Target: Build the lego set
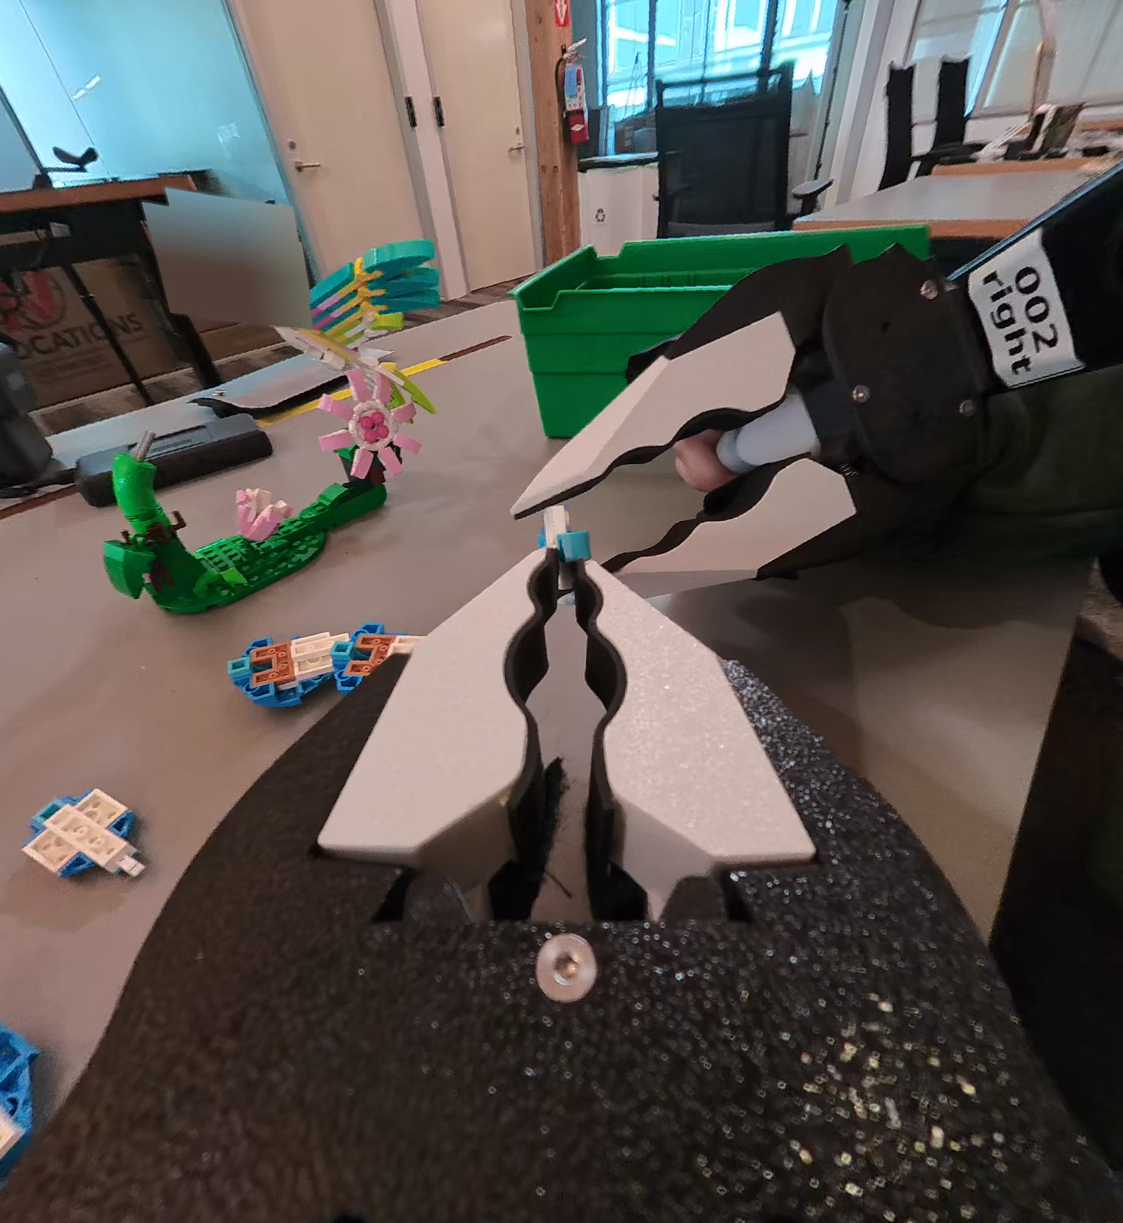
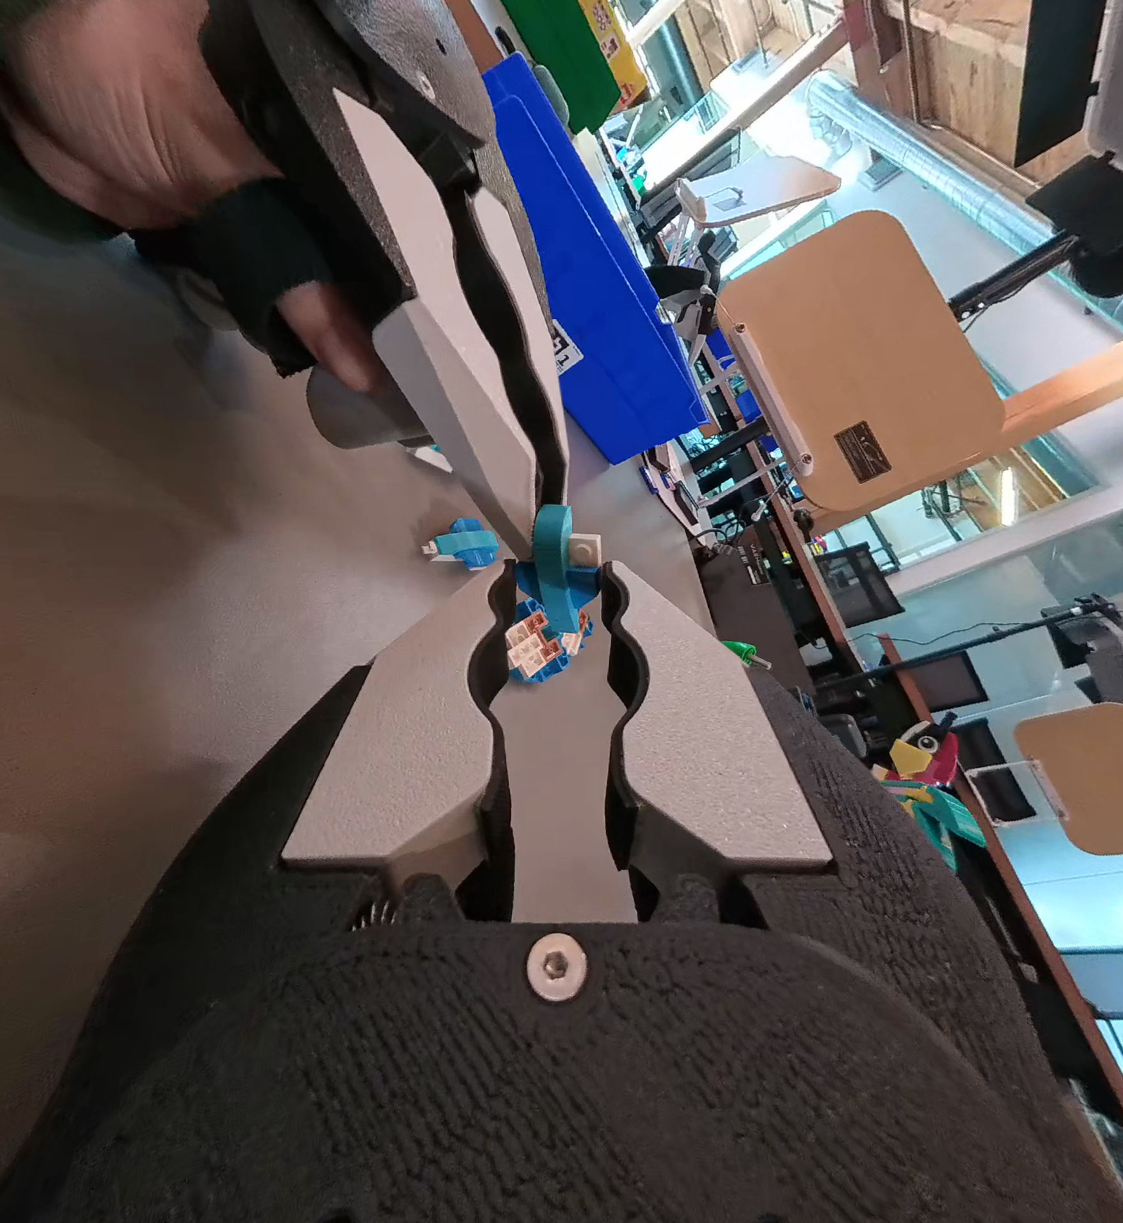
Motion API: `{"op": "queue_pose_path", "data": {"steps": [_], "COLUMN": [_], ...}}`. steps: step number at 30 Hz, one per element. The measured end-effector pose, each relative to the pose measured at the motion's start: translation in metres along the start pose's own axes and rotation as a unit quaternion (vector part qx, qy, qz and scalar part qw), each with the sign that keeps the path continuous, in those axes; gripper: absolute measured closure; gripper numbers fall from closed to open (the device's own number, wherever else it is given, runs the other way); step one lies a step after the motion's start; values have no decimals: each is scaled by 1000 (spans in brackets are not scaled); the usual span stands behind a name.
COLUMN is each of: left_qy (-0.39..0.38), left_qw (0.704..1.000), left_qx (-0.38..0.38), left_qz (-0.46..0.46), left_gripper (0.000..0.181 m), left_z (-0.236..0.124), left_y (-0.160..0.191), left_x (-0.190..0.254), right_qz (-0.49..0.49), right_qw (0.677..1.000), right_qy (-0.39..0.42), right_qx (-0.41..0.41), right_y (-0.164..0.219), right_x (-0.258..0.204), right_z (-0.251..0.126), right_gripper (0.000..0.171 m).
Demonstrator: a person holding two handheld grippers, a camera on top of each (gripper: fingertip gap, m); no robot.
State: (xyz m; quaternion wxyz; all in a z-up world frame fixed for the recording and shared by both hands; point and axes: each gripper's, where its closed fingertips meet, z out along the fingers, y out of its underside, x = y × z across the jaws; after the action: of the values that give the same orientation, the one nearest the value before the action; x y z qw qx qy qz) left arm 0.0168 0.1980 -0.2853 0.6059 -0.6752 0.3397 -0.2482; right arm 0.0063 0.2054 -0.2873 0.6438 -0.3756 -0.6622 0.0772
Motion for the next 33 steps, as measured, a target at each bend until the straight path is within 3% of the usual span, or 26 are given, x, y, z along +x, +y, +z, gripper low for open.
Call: {"op": "queue_pose_path", "data": {"steps": [1,11,14,16,20,25,33], "left_qy": [5,14,-28,-46,-68,-89,-101], "left_qw": [1000,1000,993,974,940,942,938], "left_qx": [5,3,-50,-98,-146,-152,-162], "left_qz": [-3,5,104,198,300,284,288], "left_gripper": [181,180,181,181,181,181,181], "left_z": [-1,-1,0,2,6,7,7], "left_y": [-1,-1,15,28,38,41,49], "left_x": [1,4,-2,-2,-4,-8,-10], "right_qz": [3,55,40,-23,-127,-138,-165], "right_qw": [1000,998,997,998,989,985,980], "right_qy": [0,-29,-55,-52,-74,-98,-95], "right_qx": [3,29,31,27,-3,-32,-57], "right_y": [-1,-2,-1,-1,7,17,27], "right_x": [0,-3,-11,-17,-37,-44,-52], "right_z": [-1,-3,-3,-4,-2,0,6], "right_gripper": [148,148,144,144,157,171,171]}}
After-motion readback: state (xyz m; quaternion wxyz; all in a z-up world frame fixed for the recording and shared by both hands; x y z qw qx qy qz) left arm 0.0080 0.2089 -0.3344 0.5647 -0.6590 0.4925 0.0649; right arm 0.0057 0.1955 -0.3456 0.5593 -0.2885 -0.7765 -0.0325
